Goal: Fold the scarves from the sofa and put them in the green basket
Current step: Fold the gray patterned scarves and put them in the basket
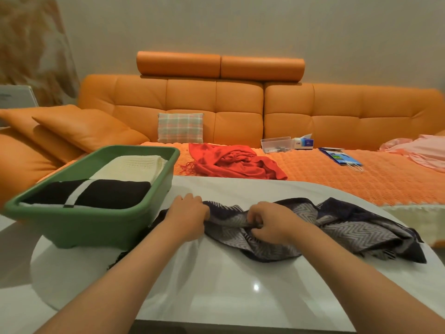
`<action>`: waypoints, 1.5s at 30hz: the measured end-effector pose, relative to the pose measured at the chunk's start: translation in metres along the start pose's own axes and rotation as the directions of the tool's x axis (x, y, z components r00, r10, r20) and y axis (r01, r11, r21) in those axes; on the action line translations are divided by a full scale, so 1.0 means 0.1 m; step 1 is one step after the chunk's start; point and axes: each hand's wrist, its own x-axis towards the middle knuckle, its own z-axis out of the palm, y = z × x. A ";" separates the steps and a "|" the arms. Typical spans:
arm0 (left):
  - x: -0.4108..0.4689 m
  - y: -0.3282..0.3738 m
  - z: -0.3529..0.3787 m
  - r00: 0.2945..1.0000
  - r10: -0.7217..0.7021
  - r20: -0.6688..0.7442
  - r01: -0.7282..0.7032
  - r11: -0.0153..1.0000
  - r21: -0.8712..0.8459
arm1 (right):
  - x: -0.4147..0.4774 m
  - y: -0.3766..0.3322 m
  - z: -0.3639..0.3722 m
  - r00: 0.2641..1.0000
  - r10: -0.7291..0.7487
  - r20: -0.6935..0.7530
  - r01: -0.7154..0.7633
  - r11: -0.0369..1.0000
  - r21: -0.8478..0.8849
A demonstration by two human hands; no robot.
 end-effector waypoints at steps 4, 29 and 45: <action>0.05 -0.03 0.14 0.995 -0.060 -0.080 0.052 0.994 -0.099 | 0.08 0.01 0.20 0.987 -0.009 -0.158 -0.012 0.992 -0.128; 0.69 -0.23 -0.36 0.955 -0.295 0.017 0.285 0.904 -0.319 | 0.61 0.31 -0.17 0.794 0.354 -0.494 -0.179 0.913 0.366; 0.60 -0.05 0.23 0.981 -0.139 -0.139 0.048 0.855 -0.517 | 0.61 0.04 0.33 0.971 -0.031 -0.236 0.061 0.991 0.119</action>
